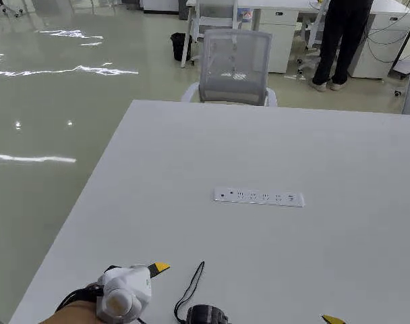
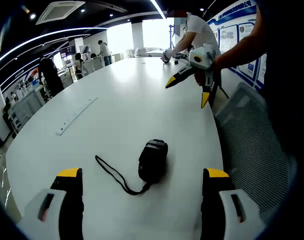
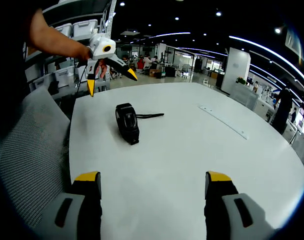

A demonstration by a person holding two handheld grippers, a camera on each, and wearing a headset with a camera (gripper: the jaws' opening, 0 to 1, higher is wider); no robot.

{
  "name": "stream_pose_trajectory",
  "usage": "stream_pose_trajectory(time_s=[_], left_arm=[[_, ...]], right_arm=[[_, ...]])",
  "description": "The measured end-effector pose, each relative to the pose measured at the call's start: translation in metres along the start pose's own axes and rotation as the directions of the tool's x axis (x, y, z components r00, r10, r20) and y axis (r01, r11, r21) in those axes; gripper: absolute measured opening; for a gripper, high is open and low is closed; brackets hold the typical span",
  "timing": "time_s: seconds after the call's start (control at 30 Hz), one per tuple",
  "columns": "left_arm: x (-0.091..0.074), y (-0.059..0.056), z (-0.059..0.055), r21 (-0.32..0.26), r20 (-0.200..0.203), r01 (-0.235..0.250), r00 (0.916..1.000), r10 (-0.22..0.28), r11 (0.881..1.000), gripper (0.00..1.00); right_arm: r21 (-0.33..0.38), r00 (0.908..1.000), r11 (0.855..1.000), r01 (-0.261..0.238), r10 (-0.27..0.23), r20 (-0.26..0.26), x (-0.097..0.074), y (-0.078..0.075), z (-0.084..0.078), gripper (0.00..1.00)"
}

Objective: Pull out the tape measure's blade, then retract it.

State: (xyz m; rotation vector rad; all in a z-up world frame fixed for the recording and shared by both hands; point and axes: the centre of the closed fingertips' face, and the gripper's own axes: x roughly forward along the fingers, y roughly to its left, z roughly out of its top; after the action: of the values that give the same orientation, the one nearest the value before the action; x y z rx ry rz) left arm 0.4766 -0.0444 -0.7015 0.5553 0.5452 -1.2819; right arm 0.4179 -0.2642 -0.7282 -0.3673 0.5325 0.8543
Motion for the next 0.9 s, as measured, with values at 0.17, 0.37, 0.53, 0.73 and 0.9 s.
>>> stream_pose_trajectory(time_s=[0.17, 0.37, 0.53, 0.73, 0.9], left_arm=[[0.01, 0.0, 0.008, 0.015, 0.002, 0.024, 0.9997, -0.024, 1.0, 0.99], [0.021, 0.001, 0.011, 0.04, -0.021, 0.056, 0.9983, -0.055, 0.998, 0.99], [0.025, 0.003, 0.015, 0.054, -0.031, 0.071, 0.9971, -0.069, 0.996, 0.98], [0.034, -0.001, 0.016, 0.115, -0.088, 0.124, 0.9896, -0.114, 0.986, 0.96], [0.044, -0.005, 0.014, 0.135, -0.119, 0.155, 0.983, -0.14, 0.979, 0.95]], right_arm=[[-0.02, 0.9998, 1.0, -0.022, 0.022, -0.003, 0.01, 0.0, 0.008, 0.86], [-0.039, 0.999, 0.998, -0.045, 0.045, -0.009, 0.021, 0.0, 0.015, 0.86], [-0.056, 0.9974, 0.996, -0.07, 0.069, -0.02, 0.029, 0.005, 0.016, 0.86], [-0.084, 0.9944, 0.991, -0.102, 0.099, -0.037, 0.04, 0.008, 0.019, 0.85], [-0.113, 0.9911, 0.985, -0.128, 0.122, -0.054, 0.051, 0.009, 0.022, 0.82]])
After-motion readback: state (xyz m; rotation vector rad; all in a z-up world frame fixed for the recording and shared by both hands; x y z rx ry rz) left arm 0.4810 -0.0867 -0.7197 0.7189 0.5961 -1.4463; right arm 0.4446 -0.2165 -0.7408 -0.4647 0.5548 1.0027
